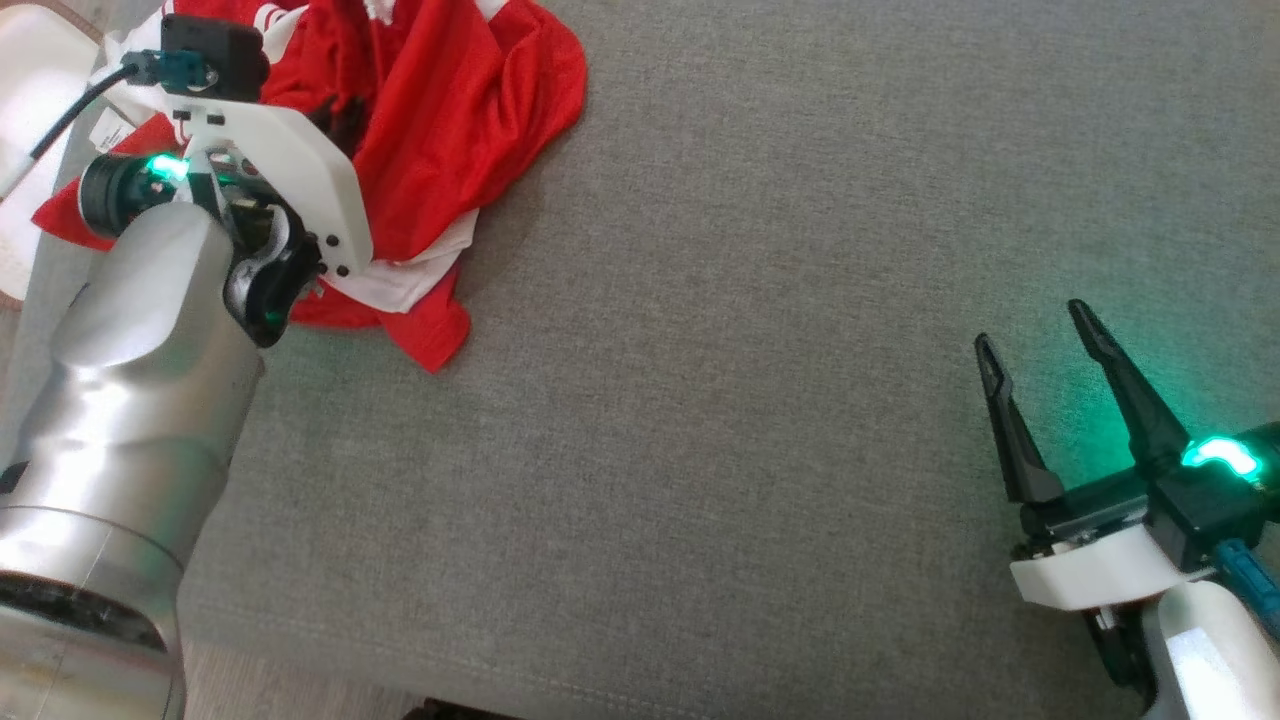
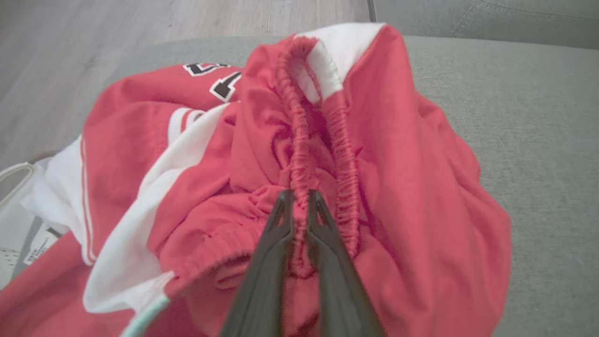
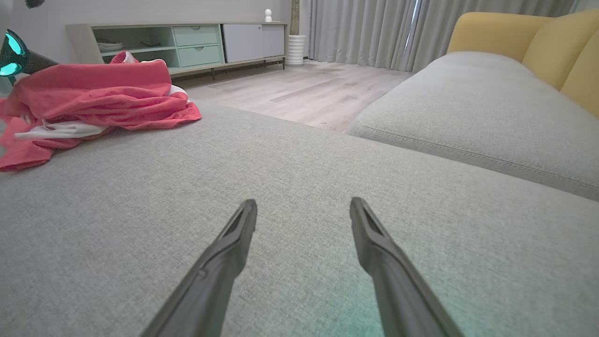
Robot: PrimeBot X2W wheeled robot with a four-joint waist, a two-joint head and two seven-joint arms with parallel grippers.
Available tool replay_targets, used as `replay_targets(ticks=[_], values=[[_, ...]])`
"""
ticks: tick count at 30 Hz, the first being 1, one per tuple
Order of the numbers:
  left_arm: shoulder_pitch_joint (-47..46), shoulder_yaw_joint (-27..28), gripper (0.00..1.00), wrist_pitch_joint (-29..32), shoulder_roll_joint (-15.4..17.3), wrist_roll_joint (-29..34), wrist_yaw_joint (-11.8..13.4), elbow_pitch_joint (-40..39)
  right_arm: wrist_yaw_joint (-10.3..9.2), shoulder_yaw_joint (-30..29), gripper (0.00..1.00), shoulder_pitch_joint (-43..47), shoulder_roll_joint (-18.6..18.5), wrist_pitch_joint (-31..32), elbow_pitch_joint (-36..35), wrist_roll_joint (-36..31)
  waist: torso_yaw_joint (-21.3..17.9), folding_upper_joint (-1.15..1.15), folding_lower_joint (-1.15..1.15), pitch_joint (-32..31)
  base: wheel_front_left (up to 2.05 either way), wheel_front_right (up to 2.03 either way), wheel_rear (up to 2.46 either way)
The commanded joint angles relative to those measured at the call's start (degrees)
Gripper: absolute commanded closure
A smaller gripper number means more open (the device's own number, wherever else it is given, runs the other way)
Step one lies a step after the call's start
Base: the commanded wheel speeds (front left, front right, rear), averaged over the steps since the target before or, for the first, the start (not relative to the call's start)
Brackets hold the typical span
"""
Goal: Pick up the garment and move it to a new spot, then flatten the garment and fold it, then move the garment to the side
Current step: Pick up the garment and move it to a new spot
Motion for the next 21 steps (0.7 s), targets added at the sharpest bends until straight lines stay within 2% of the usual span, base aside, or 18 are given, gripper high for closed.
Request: replay_targets(ticks=[1,2,9,15,21], values=[[-2.40,0.74,1.00,-1.85,3.25,-0.51,0.10,-1.42,0.44,0.82,0.00,0.59,-0.73,-0.62,-1.99,0.49,0.33,0.00,0.00,0.29,0.00,0.00,0.00],[-3.24,-0.48,1.00,-5.19,3.87,-1.07,0.10,-1.90,0.44,0.62,0.00,0.64,-0.65,-0.62,-1.79,0.53,0.56,0.00,0.00,-0.15,0.00,0.00,0.00],[-7.19,-5.37,1.00,-13.37,7.23,-0.42,0.10,-1.49,0.44,3.01,0.00,0.45,2.00,-0.62,0.70,1.89,-1.00,0.00,0.00,-7.06,0.00,0.00,0.00],[-10.20,-10.22,1.00,-15.10,9.52,-1.28,0.10,-4.13,0.44,4.62,0.00,0.50,5.48,-0.62,2.57,3.16,-4.75,0.00,0.00,-14.65,0.00,0.00,0.00],[-13.07,-15.32,1.00,-14.32,11.83,-4.31,0.10,-10.52,0.44,4.84,0.00,1.07,8.40,-0.62,2.84,4.47,-11.08,0.00,0.00,-20.00,0.00,0.00,0.00]])
